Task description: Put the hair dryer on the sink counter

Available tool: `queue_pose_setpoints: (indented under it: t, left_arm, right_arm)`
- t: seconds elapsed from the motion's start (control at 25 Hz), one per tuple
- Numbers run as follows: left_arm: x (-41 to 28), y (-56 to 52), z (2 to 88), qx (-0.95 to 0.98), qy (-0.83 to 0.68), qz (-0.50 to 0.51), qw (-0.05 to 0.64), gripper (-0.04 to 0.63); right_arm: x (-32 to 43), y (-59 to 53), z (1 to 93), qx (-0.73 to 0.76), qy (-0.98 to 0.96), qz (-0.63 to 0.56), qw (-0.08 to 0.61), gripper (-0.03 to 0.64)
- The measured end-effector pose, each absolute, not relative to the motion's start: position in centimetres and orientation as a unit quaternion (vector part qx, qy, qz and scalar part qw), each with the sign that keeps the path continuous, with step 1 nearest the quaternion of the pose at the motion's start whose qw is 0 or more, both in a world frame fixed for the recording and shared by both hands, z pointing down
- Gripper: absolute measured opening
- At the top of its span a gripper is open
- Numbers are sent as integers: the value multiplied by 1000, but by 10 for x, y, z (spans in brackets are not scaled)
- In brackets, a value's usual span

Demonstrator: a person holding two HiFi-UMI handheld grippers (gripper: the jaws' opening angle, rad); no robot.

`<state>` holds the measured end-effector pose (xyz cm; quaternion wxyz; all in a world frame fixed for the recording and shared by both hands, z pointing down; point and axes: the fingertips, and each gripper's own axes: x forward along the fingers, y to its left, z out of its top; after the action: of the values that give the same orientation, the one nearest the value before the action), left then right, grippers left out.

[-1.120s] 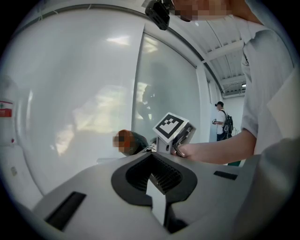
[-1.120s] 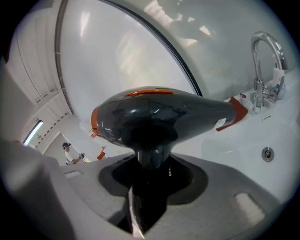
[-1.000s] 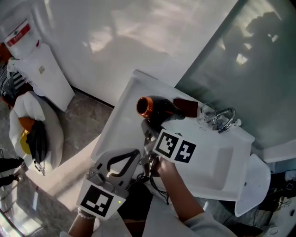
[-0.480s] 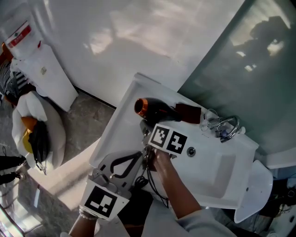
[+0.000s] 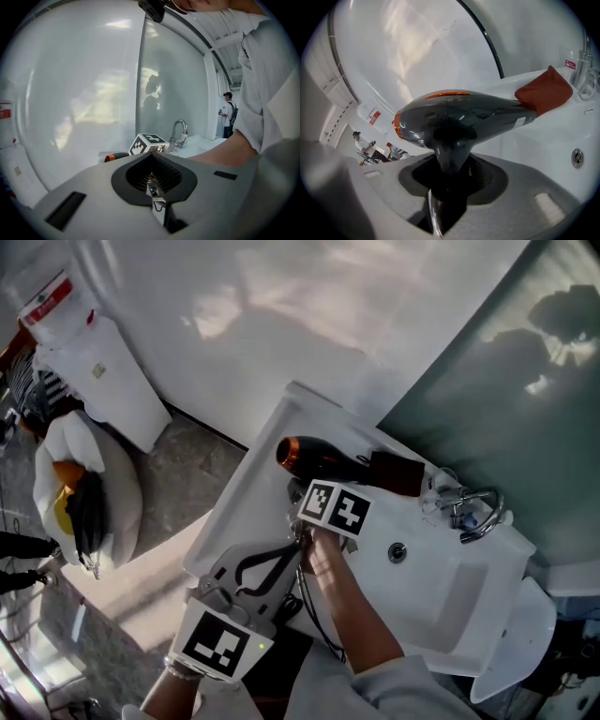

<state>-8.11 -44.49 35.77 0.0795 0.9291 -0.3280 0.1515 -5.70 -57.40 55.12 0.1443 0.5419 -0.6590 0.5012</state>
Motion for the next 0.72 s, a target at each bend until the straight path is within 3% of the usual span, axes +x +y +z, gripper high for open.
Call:
queue_pose_setpoints:
  t: [0.72]
  left_arm:
    - [-85,-464,381,922,-336,171,82,3]
  right_arm:
    - [-56,-618,596,569,-654,429,253,167]
